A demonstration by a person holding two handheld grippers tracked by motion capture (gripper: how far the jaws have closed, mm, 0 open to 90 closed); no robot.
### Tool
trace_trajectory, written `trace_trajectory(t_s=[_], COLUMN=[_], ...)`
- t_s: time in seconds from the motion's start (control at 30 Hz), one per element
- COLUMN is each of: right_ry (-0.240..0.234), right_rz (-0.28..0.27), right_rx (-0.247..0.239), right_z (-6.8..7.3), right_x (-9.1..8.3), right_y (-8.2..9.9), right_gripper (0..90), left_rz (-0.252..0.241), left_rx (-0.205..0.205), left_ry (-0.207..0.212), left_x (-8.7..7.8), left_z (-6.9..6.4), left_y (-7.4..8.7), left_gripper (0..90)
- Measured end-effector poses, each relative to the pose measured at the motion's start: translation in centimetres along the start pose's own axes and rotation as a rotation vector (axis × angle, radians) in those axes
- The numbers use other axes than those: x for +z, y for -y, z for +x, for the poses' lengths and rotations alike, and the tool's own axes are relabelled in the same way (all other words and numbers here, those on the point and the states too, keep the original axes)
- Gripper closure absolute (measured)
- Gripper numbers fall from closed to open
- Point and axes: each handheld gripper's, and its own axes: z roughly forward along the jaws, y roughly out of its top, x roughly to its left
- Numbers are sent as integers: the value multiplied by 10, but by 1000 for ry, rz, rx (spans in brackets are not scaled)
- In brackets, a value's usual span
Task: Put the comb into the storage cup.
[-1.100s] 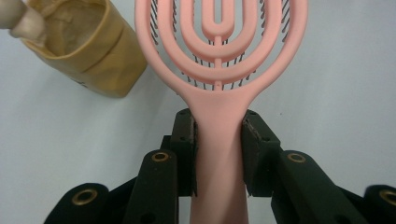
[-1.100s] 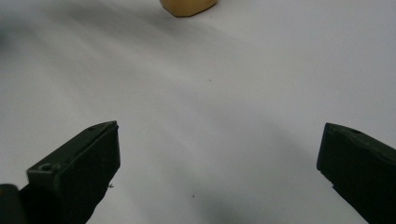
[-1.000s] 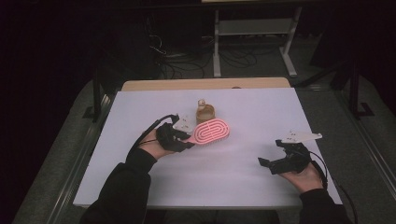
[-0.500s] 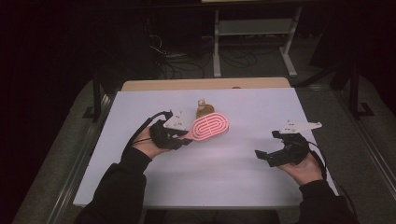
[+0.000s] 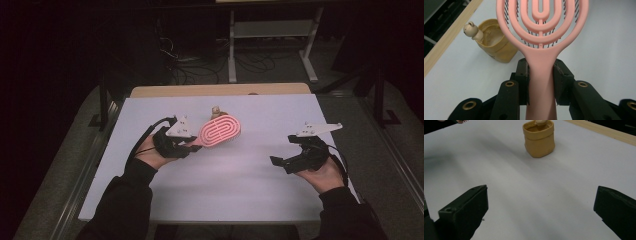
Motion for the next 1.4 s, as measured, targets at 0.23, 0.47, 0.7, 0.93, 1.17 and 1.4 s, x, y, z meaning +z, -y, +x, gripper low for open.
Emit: trace_trajectory(t_s=[0.23,0.47,0.7,0.93,1.17,1.4], right_ry=[-15,-23,-33,-48,-69,-107], right_rz=[-4,-5,-2,1,-3,3], right_rx=[2,-1,-10,-9,-7,26], right_z=[1,2,6,9,12,16], right_x=[-1,-2,-1,2,7,14], right_y=[-13,-26,-37,-48,-61,-75], right_gripper=[0,0,0,0,0,19], left_rz=[-26,-53,-82,-106,-131,-139], left_rx=[4,0,-9,-6,-1,16], left_ry=[-15,-25,-33,-38,-39,-44], left_x=[0,-3,0,3,7,10], left_z=[-2,-3,-6,-8,-11,-14], left_y=[0,0,2,1,-4,-10], left_gripper=[700,700,700,700,700,700])
